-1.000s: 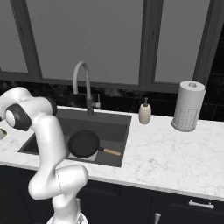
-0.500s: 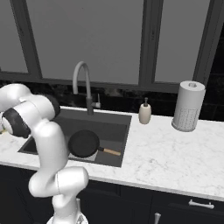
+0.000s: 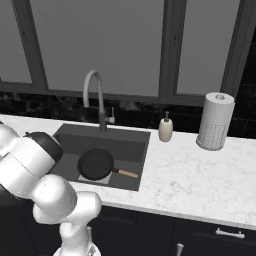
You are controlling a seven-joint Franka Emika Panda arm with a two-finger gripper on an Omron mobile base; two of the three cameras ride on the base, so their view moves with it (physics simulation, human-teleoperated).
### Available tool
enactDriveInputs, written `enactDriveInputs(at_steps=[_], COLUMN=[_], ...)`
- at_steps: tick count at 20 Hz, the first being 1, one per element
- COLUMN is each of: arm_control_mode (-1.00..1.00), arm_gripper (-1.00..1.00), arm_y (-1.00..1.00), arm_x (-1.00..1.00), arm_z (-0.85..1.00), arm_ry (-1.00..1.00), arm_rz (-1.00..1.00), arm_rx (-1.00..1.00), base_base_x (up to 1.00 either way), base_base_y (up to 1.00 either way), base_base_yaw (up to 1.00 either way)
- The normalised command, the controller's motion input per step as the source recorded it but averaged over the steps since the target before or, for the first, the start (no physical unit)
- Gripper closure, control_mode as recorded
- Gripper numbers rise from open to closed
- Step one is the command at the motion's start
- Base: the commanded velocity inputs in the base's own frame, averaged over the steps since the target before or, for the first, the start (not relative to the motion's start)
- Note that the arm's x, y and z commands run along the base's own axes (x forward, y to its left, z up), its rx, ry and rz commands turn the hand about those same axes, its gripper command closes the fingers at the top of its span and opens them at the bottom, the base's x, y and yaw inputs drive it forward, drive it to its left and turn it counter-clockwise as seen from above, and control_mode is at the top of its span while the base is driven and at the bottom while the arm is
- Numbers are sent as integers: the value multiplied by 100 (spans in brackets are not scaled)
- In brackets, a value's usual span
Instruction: Pick the pan and sponge and place them into the sink. Then turn on the water.
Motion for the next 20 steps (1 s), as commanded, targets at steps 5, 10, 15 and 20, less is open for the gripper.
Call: enactDriveInputs(at_steps=[5, 10, 15, 20], arm_control_mode=[-100, -100, -100, -100], arm_gripper=[100, 100, 100, 100], arm_y=[-100, -99, -86, -66], arm_x=[-42, -14, 0, 2], arm_z=[12, 45, 67, 59], arm_ry=[-7, -1, 13, 15], arm_rz=[-20, -28, -45, -41], arm_rx=[10, 15, 7, 3], base_base_x=[0, 0, 0, 0], base_base_y=[0, 0, 0, 0], base_base_yaw=[0, 0, 0, 0])
